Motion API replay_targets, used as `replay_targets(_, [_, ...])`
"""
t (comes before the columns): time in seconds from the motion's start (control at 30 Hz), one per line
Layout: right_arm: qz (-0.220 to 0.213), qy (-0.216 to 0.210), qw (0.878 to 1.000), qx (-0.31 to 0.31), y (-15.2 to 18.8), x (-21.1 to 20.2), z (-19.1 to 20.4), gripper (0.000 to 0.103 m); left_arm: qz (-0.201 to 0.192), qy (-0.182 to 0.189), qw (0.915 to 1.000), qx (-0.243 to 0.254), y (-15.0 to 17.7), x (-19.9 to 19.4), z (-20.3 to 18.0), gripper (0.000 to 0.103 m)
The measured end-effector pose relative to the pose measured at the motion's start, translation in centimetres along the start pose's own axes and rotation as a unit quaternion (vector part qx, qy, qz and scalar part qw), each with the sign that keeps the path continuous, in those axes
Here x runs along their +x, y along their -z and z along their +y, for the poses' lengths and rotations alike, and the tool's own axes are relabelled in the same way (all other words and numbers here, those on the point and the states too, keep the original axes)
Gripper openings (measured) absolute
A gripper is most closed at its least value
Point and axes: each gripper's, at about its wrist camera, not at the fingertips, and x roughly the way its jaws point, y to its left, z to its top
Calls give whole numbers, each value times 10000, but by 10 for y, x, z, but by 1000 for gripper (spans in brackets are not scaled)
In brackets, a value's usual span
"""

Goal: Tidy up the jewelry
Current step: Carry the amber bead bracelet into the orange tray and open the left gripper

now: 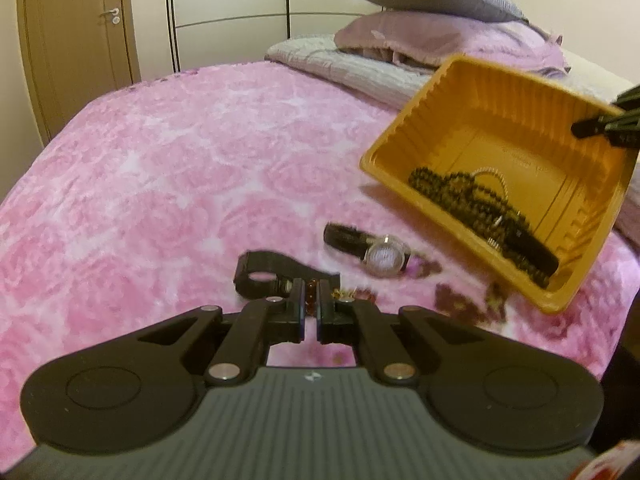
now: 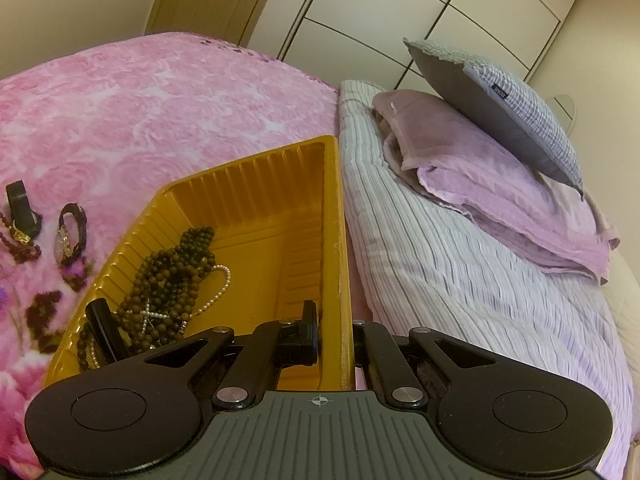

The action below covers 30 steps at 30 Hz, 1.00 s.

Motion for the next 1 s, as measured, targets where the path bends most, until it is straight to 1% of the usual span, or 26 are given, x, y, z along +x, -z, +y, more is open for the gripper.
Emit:
replay_targets(0.27, [1,0,10000,-2,0,0,0,4,-293,113,9995,-49,-27,-18,1,4])
replay_targets(0.6, [-3,-1,10000,-4,0,0,0,4,-373,367,9985,-187,-45,-21,-8,4])
replay_targets(0.77, [-2,-2,10000,0,0,0,0,4,-419,639,9970,-157,-57,-18,-24,4])
replay_targets(1.0, [-5,-3,10000,3,0,0,0,4,-479,1199,9916,-22,-76,-11,-56,4])
